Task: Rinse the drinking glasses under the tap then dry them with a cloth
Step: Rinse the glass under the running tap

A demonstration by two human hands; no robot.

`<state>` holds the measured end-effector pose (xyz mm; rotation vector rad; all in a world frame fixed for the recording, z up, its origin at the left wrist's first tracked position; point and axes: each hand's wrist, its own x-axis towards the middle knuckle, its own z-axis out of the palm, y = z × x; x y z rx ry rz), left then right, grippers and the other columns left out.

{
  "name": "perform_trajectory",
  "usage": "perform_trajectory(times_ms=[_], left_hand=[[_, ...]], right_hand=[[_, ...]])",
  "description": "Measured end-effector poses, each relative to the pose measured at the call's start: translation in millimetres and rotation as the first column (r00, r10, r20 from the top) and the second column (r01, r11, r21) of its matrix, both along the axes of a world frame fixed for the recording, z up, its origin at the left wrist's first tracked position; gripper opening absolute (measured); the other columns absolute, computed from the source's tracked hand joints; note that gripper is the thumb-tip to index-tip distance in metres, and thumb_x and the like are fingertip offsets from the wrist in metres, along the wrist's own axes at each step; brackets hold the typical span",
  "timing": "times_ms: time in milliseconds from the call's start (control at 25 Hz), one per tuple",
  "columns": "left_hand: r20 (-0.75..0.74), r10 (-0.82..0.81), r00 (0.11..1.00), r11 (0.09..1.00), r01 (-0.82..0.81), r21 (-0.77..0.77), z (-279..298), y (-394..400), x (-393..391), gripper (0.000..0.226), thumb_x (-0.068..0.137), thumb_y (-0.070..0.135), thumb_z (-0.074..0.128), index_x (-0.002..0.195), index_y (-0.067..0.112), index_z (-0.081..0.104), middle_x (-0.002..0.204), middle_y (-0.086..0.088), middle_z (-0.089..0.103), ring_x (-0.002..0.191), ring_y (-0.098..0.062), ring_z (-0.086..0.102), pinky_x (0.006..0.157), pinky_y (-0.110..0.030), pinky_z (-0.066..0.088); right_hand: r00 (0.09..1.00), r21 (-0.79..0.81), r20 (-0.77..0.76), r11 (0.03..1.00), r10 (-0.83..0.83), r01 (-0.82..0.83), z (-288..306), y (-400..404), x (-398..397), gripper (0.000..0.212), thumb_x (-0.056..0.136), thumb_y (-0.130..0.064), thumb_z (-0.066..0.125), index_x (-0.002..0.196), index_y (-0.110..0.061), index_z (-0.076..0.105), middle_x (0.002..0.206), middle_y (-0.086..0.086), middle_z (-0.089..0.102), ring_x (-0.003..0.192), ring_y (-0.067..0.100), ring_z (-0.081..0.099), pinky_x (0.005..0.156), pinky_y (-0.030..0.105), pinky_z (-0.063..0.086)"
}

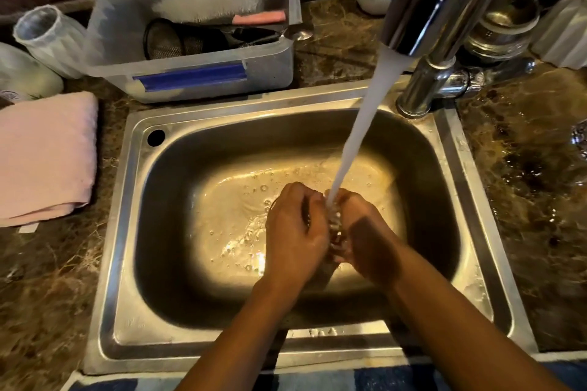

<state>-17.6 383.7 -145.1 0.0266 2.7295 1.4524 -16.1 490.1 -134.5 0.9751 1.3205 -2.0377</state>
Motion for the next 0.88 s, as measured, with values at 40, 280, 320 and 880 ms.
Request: perform_trajectory(times_ms=[40, 280, 320, 880], left_hand=[[0.141, 0.074, 0.987, 0.994, -0.084, 0.069, -1.1, 1.5, -3.9, 0.016, 0.101, 0.028, 0.051, 0.086, 0.024, 0.057, 0.085, 0.003, 0.068, 0.078, -0.014, 0.067, 0.069, -0.033, 0.060], [0.723, 0.051, 0.689, 0.940, -0.277, 0.198, 9.4, 3.6, -29.6, 0.032, 0.092, 0.032, 0.050, 0.080, 0.009, 0.069, 0.064, -0.006, 0.067, 0.046, -0.020, 0.057, 0.040, -0.024, 0.042], [0.577, 0.079, 0.813, 0.956, -0.226, 0.188, 6.0, 1.3, -24.9, 0.032, 0.095, 0.027, 0.049, 0.079, 0.008, 0.068, 0.067, -0.005, 0.069, 0.051, -0.020, 0.059, 0.042, -0.027, 0.046], [0.466, -0.013, 0.885, 0.993, -0.042, 0.108, 1.9, -9.4, -16.1, 0.025, 0.099, 0.036, 0.051, 0.089, 0.019, 0.067, 0.079, 0.004, 0.071, 0.059, -0.010, 0.065, 0.052, -0.028, 0.055]], right_hand=[[0.989, 0.118, -0.146, 0.993, -0.008, 0.025, -2.0, -2.2, 2.7, 0.026, 0.091, -0.028, 0.053, 0.072, -0.022, 0.071, 0.088, 0.009, 0.069, 0.088, 0.029, 0.064, 0.075, 0.041, 0.053], [0.779, 0.614, -0.587, 0.747, 0.219, 0.253, -11.7, -14.7, 15.3, 0.011, 0.099, -0.036, 0.048, 0.091, -0.032, 0.054, 0.097, 0.000, 0.060, 0.085, 0.013, 0.063, 0.063, 0.017, 0.053], [0.847, 0.464, -0.525, 0.861, 0.081, 0.206, -7.5, -14.3, 13.3, 0.015, 0.101, -0.033, 0.046, 0.090, -0.030, 0.057, 0.093, 0.002, 0.064, 0.086, 0.020, 0.066, 0.063, 0.026, 0.055], [0.949, 0.337, -0.311, 0.940, 0.053, 0.058, 1.7, -14.6, 16.5, 0.017, 0.100, -0.041, 0.046, 0.105, -0.026, 0.054, 0.097, -0.003, 0.064, 0.089, 0.017, 0.064, 0.064, 0.023, 0.053]])
